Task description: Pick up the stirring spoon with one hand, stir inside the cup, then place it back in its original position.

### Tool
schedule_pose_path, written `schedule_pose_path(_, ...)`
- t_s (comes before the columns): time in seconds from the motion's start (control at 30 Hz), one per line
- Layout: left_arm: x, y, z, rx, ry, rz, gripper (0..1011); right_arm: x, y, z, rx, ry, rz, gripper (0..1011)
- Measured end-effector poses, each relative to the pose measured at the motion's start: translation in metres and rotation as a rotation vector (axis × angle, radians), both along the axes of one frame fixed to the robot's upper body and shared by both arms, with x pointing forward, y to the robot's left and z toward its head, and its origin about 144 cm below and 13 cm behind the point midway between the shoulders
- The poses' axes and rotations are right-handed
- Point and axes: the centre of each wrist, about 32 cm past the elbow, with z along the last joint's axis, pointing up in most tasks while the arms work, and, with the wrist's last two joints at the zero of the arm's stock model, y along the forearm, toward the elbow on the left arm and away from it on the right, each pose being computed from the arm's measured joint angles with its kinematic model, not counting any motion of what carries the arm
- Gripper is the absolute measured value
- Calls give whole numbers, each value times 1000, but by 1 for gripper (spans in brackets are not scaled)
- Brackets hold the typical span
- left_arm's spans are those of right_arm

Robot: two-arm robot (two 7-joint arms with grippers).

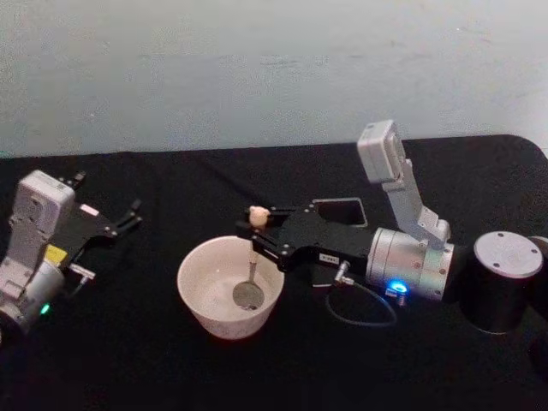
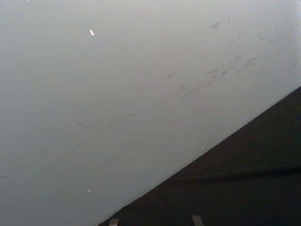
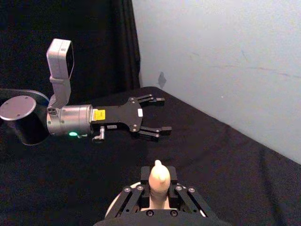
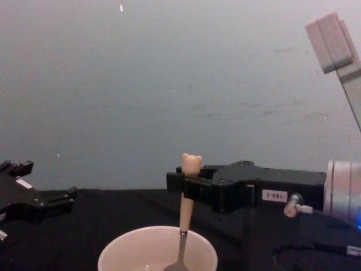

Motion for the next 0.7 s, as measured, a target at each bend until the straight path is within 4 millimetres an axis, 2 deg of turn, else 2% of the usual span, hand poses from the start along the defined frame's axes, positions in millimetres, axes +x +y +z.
schedule_pose_path(0.7,0,0,0,0,0,0,1001,8,3,11,59,33,-84,210)
